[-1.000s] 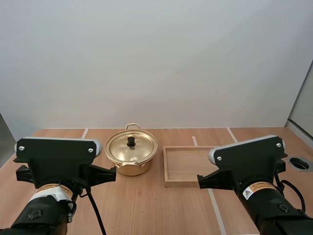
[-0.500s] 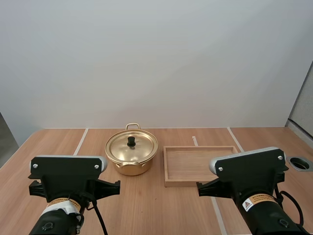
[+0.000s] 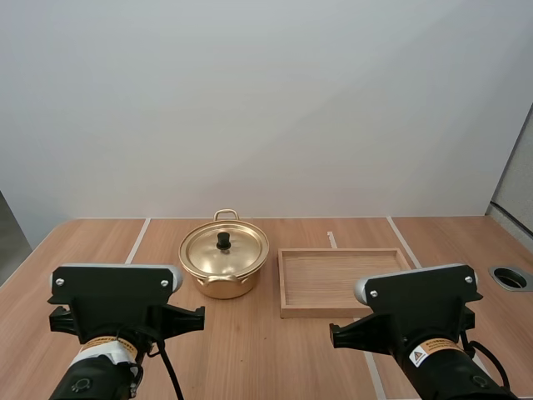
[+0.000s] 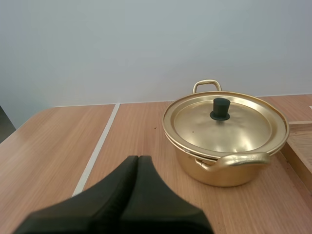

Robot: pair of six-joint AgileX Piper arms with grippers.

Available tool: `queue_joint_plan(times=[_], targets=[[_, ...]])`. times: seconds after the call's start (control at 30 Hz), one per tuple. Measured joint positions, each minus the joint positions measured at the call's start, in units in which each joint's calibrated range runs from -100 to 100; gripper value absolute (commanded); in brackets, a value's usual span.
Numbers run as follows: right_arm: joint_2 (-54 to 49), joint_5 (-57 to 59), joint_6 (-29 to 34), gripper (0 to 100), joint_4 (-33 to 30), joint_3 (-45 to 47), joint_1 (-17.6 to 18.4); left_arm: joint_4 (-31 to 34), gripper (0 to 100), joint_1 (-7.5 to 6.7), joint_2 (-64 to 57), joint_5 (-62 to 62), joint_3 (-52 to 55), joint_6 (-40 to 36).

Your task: Open the pot, put the grape inside, and close it

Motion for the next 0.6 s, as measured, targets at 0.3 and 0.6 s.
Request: queue_joint_plan(times=[0.3, 0.6], targets=[[-0.05, 0.72, 0.0, 0, 0.35, 0.05, 0.86, 0.0, 0, 0.15, -4.34, -1.79, 0.0, 0.0], [-0.05, 0.71, 0.0, 0, 0.55, 0.05, 0.86, 0.0, 0, 0.15, -4.34, -2.72, 0.0, 0.0]])
